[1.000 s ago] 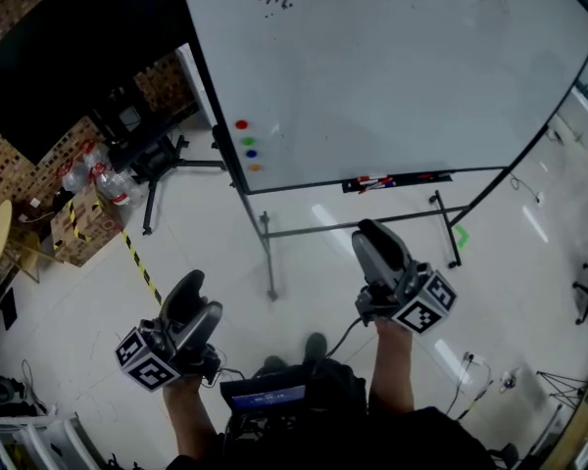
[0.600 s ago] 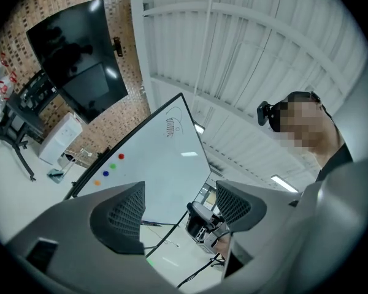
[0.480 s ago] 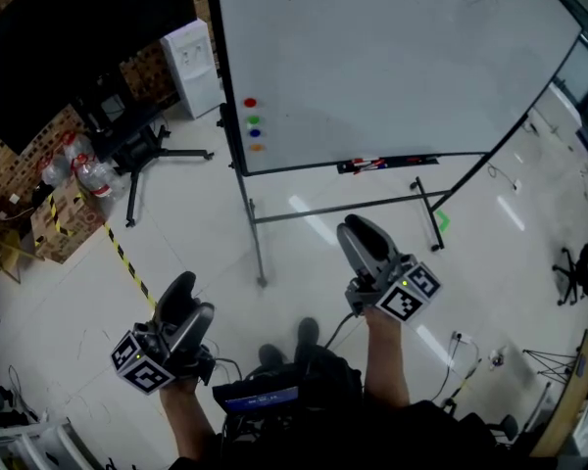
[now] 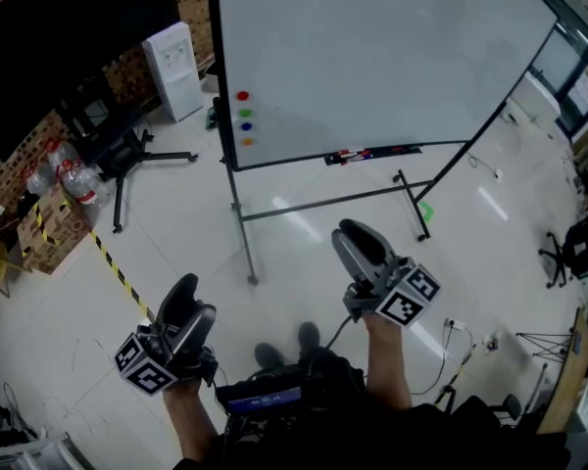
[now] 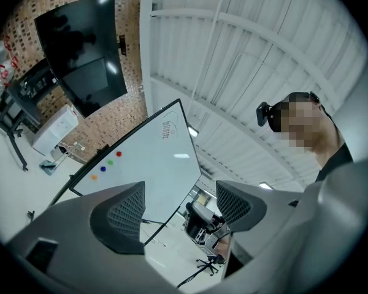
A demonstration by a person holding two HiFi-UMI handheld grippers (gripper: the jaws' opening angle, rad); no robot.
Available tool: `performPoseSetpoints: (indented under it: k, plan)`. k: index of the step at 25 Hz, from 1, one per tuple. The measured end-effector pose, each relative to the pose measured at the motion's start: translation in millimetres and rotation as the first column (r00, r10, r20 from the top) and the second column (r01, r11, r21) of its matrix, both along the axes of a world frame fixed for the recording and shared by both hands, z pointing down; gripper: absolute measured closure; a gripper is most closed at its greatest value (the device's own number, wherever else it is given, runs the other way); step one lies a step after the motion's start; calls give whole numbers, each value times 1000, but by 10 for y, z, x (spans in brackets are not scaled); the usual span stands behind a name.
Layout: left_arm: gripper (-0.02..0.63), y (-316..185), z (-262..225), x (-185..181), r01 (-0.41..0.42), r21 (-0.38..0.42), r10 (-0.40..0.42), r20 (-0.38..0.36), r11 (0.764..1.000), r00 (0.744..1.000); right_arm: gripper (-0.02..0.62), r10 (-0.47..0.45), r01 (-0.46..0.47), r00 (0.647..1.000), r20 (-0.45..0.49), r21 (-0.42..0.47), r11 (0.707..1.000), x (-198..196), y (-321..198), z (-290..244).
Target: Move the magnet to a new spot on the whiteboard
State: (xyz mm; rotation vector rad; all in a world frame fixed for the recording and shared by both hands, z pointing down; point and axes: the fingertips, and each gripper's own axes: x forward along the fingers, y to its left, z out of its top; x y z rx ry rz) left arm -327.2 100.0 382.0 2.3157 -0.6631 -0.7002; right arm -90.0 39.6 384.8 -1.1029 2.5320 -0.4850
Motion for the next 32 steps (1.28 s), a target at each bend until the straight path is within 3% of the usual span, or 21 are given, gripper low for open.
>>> performPoseSetpoints:
  k: [8, 15, 23, 32]
  plan:
    - [252, 30, -194, 145, 46, 40, -46, 12, 998, 999, 451, -92, 90, 995, 45, 59, 994, 47, 33, -276]
    - [252, 8, -286, 743, 36, 37, -36, 6, 999, 999, 451, -102, 93, 989, 110, 83, 992, 703, 38, -413]
    - [252, 135, -469, 1376, 89, 33, -89, 26, 996, 996, 451, -185, 168, 965, 183, 107, 980, 1328, 134, -567]
    - [252, 213, -240, 1664, 107, -20, -106, 62, 994, 992, 451, -236, 218, 941, 244, 98, 971, 1534, 106, -334]
